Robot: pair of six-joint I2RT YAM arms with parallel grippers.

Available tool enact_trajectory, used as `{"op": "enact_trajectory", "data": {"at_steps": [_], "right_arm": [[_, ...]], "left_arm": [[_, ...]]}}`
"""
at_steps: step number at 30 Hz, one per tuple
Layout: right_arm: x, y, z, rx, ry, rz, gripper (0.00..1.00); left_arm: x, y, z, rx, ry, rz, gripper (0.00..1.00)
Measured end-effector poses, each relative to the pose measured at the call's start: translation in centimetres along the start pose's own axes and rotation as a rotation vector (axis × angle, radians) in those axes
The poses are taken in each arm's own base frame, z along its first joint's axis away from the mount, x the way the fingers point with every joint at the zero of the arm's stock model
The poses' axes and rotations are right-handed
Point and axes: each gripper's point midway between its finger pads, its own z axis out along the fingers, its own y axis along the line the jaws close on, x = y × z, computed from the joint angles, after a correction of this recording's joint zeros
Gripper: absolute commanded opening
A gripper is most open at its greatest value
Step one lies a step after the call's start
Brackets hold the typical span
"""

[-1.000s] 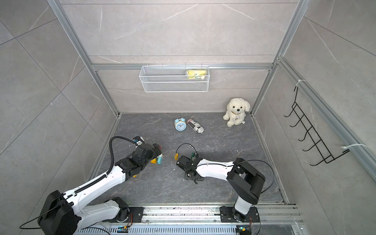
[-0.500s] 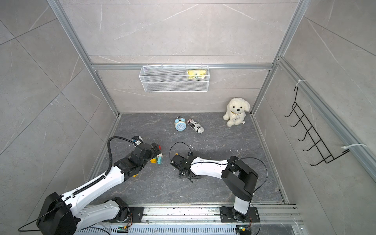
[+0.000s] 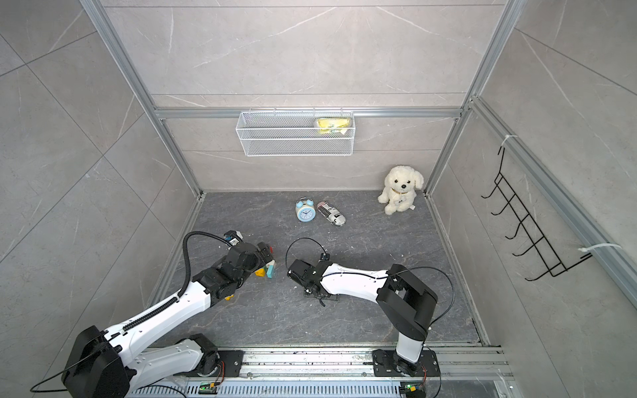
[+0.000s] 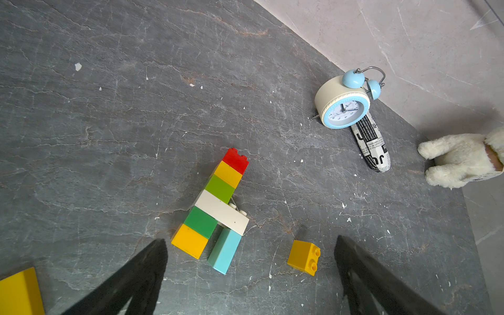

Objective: Assemble the letter h with lego
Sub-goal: Place the lego brick at the center of the board, then pick up the lego brick from the center of the board.

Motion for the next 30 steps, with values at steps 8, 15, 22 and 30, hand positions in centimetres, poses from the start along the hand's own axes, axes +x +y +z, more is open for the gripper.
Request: {"op": "enact_trajectory", "data": {"at_steps": [8, 15, 22, 30], "right_arm": [[0.4, -0.1, 0.9, 0.024, 0.013, 0.009, 0.77], [0.3, 0.1, 0.9, 0.019, 0.011, 0.015, 0.72], [0.2, 0.6, 1.0, -0.007, 0.014, 0.027, 0.72], [0.4, 0.7, 1.4, -0.011, 0.028, 0.031, 0.69]], "left_arm": [[0.1, 0.0, 0.0, 0.003, 0.004, 0.001, 0.99], [0.1, -0.1, 0.0, 0.004, 0.006, 0.000, 0.99], [0.1, -0.1, 0.0, 0.004, 0.006, 0.001, 1.00], [0.1, -0.1, 0.0, 0.004, 0.006, 0.000, 0.99]]}}
